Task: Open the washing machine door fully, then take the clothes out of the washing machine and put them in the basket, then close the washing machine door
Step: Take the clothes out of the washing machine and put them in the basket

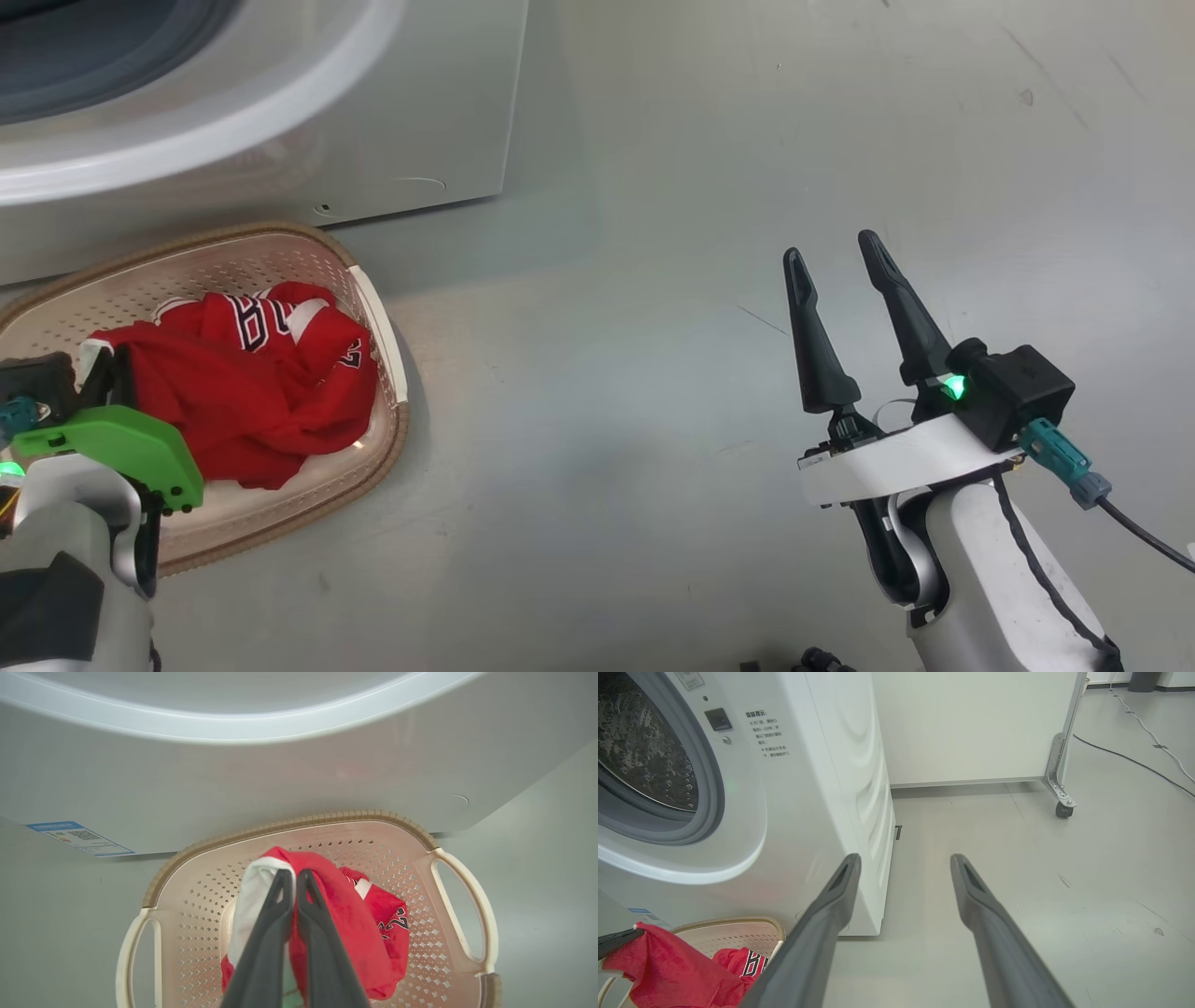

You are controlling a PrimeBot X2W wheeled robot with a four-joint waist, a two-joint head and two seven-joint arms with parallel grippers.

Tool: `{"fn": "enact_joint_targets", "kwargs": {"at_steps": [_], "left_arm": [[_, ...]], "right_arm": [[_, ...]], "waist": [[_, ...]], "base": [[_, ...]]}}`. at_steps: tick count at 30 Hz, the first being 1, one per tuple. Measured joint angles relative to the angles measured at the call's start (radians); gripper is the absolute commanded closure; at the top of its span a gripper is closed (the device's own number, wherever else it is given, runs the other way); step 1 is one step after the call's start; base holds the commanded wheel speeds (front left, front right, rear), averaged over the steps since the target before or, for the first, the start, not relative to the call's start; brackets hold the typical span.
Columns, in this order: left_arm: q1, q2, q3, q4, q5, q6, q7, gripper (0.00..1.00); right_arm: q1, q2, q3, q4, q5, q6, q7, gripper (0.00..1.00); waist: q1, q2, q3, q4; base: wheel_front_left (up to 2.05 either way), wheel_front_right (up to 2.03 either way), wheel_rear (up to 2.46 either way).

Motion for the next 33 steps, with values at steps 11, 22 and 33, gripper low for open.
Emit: {"fn": "enact_joint_targets", "kwargs": {"at_steps": [11,22,33], "left_arm": [[-0.046,0.021,0.006,0.081,0.000,0.010,-0.005,1.00],[-0.070,0.029,0.007,0.162,0.000,0.022,-0.013,1.00],[-0.102,0.029,0.006,0.218,0.001,0.027,-0.053,0.00]], "right_arm": [[-0.017,0.000,0.010,-0.012,0.002,-0.016,0.000,0.00],[-0.020,0.001,0.025,-0.014,0.011,-0.024,0.000,0.00],[-0.021,0.001,0.031,-0.013,0.011,-0.026,0.000,0.00]], "waist": [[0.0000,0.0000,0.052,-0.031],[0.0000,0.0000,0.069,-0.048],[0.0000,0.0000,0.065,-0.054]], "base": [[0.00,0.00,0.00],[0.00,0.00,0.00],[0.00,0.00,0.00]]}}
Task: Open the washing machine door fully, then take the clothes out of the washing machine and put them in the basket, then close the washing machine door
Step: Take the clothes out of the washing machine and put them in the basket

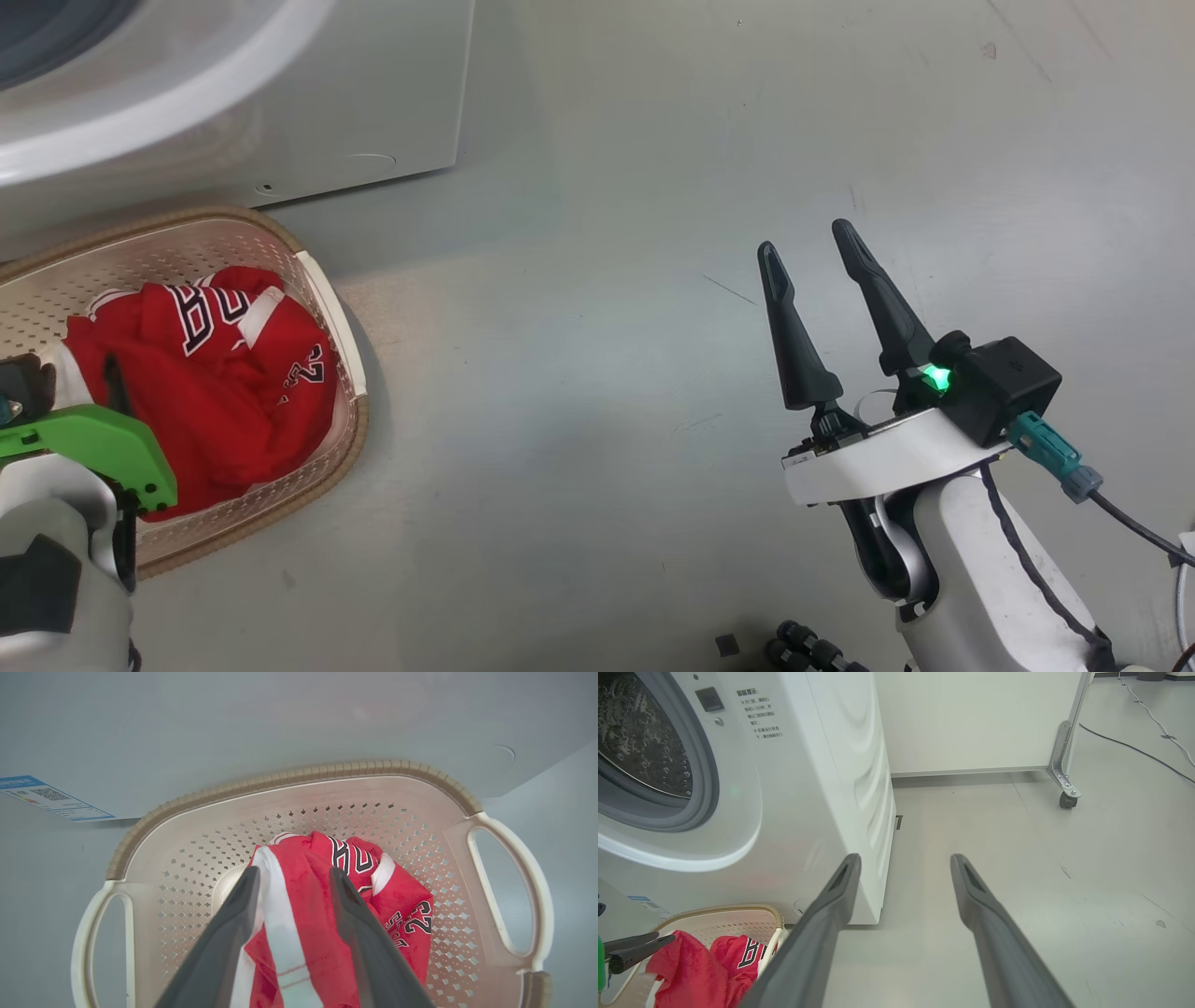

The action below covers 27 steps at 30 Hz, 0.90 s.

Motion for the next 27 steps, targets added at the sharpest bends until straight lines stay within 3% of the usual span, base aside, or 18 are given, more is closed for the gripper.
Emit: {"fn": "enact_joint_targets", "kwargs": {"at_steps": [16,27], "left_arm": [[-0.022,-0.044,-0.005,0.085,-0.005,-0.002,-0.050,0.00],[-0.020,-0.088,-0.030,0.073,-0.005,-0.042,-0.097,0.00]], "right_arm": [[-0.012,0.000,-0.020,0.015,-0.003,-0.007,0.000,0.00],[-0.018,-0.001,-0.053,0.049,-0.013,0.004,0.000,0.00]], "waist": [[-0.0001,0.0000,-0.047,0.036],[-0.0001,0.0000,-0.146,0.099]], "base": [[0.00,0.00,0.00],[0.00,0.00,0.00]]}}
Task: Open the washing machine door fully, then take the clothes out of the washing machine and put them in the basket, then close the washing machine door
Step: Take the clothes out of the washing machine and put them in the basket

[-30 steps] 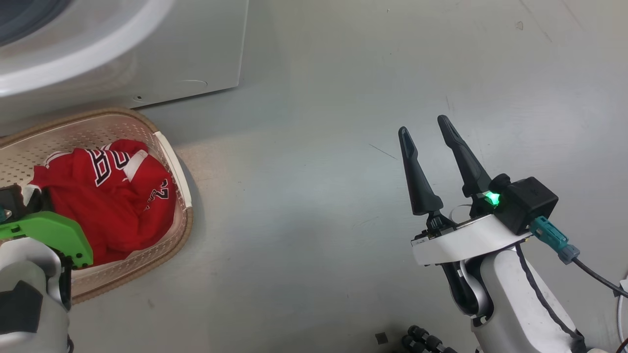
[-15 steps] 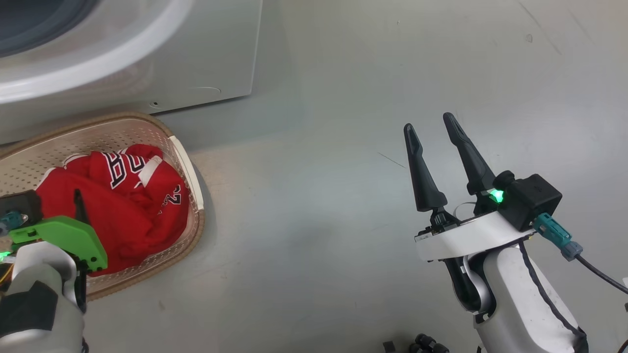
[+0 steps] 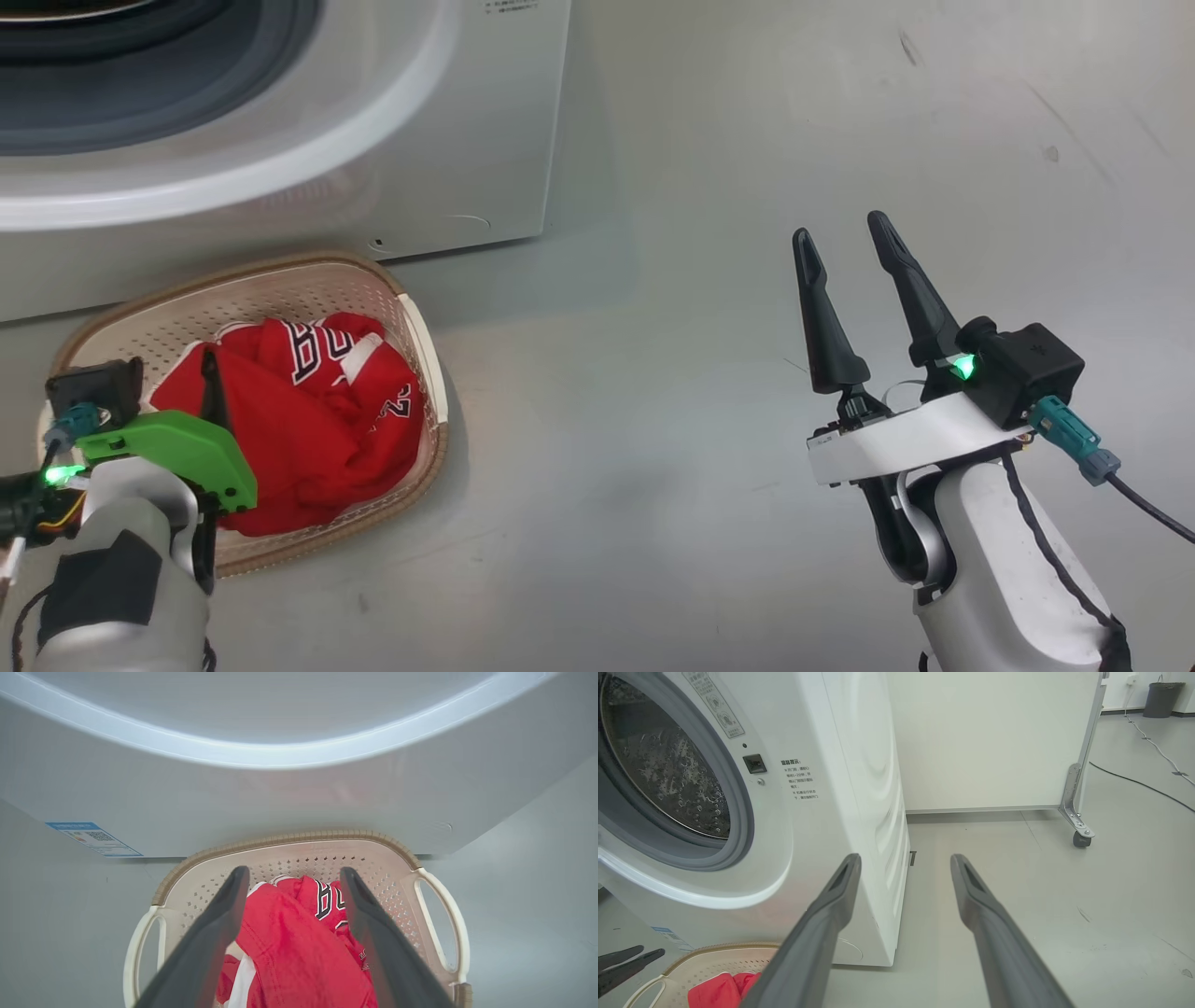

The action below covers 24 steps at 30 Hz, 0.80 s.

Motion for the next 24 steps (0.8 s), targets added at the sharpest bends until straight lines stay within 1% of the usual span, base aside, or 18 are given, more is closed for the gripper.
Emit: {"fn": "enact_joint_targets", "kwargs": {"at_steps": [4,9,16,24], "left_arm": [[0.000,-0.028,-0.014,-0.023,0.000,-0.019,-0.005,0.00],[0.001,-0.048,-0.032,-0.070,0.005,-0.037,-0.007,0.00],[0.007,-0.054,-0.041,-0.223,0.024,-0.048,-0.007,0.00],[0.087,-0.067,-0.047,-0.353,0.029,-0.057,-0.008,0.00]], "right_arm": [[0.006,0.000,-0.022,0.016,-0.005,0.003,0.000,0.00],[0.028,-0.001,-0.044,0.032,-0.008,0.009,0.000,0.00],[0.062,-0.001,-0.065,0.043,-0.008,0.016,0.000,0.00],[0.115,-0.001,-0.077,0.052,-0.008,0.024,0.000,0.00]], "waist": [[0.0000,0.0000,-0.041,0.029],[0.0000,0.0000,-0.095,0.070],[0.0000,0.0000,-0.173,0.128],[0.0000,0.0000,-0.261,0.183]], "base": [[0.00,0.00,0.00],[0.00,0.00,0.00],[0.00,0.00,0.00],[0.00,0.00,0.00]]}}
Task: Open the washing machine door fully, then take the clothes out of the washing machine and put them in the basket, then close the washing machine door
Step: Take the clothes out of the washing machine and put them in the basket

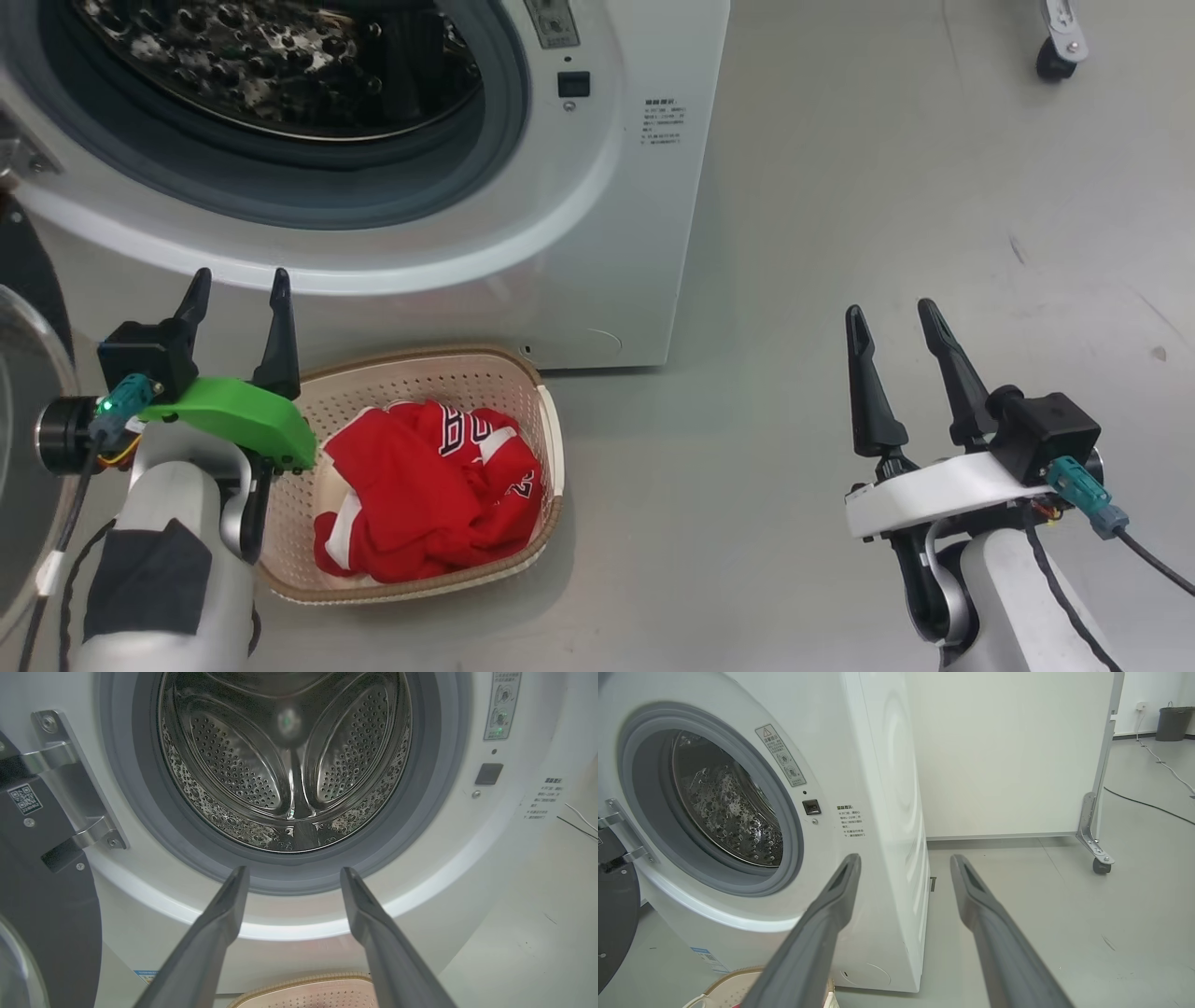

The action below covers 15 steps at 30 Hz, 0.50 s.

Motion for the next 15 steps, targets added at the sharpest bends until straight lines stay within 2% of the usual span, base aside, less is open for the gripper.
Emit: {"fn": "enact_joint_targets", "kwargs": {"at_steps": [15], "left_arm": [[0.163,-0.009,-0.005,-0.172,-0.005,-0.005,0.000,0.00]], "right_arm": [[0.063,0.000,-0.016,-0.007,-0.004,0.007,0.000,0.00]], "waist": [[0.0000,0.0000,-0.113,0.056]], "base": [[0.00,0.00,0.00]]}}
